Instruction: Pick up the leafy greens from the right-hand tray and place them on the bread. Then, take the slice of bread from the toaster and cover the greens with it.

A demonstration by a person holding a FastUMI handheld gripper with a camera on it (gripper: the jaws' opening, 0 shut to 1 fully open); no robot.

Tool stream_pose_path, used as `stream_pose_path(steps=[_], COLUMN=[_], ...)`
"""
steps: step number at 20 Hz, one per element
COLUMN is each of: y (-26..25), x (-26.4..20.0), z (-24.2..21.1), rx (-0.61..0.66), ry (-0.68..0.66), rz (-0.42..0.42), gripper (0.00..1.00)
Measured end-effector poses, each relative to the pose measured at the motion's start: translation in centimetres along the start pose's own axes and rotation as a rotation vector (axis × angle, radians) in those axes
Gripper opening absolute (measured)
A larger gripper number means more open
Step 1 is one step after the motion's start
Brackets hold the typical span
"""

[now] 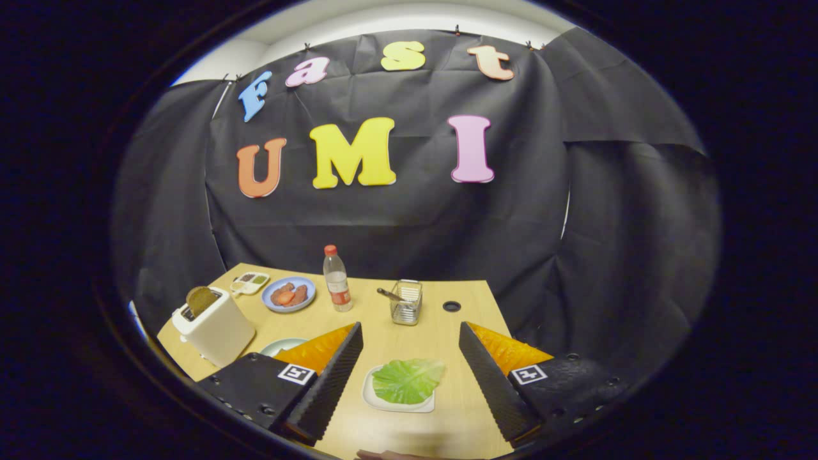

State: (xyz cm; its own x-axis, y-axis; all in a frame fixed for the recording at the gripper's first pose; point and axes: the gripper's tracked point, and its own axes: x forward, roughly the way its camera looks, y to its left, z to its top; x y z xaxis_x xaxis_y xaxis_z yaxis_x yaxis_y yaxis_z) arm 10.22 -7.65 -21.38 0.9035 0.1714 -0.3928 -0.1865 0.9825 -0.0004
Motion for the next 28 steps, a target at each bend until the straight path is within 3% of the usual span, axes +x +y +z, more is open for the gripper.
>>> stream_pose_path(steps=[13, 18, 22, 25, 28], y=[-2.8, -3.1, -2.7, -2.7, -3.0], x=[13.8, 16.5, 17.4, 17.6, 17.8], z=[-14.8, -18.1, -19.9, -19.7, -19.3], rx=[0.056, 0.069, 0.096, 0.093, 0.073], ry=[0.43, 0.564, 0.643, 0.635, 0.619], rz=[0.006, 0.003, 0.021, 0.011, -0.036], gripper=[0.96, 0.91, 0.77, 0.6, 0.32])
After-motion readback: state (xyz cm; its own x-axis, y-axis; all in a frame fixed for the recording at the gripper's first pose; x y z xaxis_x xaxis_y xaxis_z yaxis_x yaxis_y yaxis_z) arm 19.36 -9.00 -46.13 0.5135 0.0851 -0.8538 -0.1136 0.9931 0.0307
